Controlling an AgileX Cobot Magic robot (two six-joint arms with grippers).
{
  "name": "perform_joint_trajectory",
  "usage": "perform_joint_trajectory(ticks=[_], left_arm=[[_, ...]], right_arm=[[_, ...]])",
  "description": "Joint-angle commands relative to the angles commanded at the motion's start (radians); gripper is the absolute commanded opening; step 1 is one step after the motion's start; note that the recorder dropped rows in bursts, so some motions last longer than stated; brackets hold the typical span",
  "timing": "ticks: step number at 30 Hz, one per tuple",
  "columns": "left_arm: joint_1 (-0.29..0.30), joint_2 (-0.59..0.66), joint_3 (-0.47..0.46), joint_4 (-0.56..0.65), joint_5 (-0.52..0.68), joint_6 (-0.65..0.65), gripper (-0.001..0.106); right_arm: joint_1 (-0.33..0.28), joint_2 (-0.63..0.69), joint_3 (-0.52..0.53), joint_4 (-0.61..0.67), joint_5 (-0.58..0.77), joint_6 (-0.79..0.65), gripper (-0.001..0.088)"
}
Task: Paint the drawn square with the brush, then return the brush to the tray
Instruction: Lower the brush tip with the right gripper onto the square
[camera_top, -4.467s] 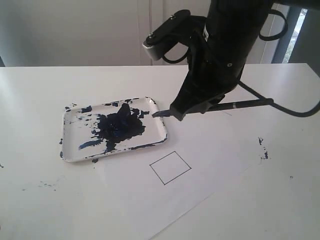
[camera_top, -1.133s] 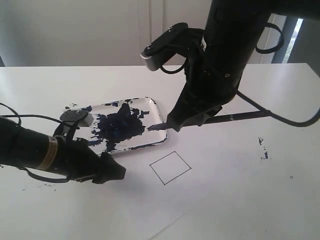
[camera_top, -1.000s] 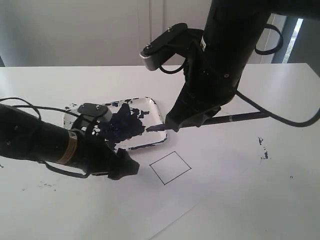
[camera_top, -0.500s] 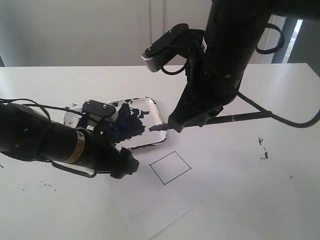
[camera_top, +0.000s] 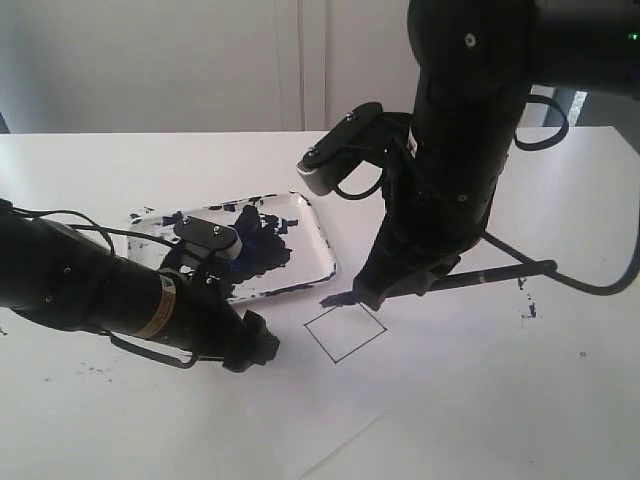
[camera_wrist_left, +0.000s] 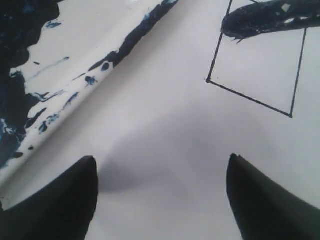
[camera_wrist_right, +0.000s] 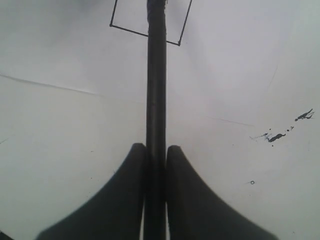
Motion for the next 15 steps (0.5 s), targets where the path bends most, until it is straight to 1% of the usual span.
perform_joint_trajectory(ticks=[10, 15], left_arm=[[0.000, 0.002, 0.000, 0.000, 0.023, -0.009, 0.075], [0.000, 0.004, 0.001, 0.000, 0.069, -0.009, 0.075]], right_arm=[[0.000, 0.002, 0.025, 0.000, 0.000, 0.000, 0.0000], [0.000, 0.002, 0.024, 0.000, 0.000, 0.000, 0.0000]])
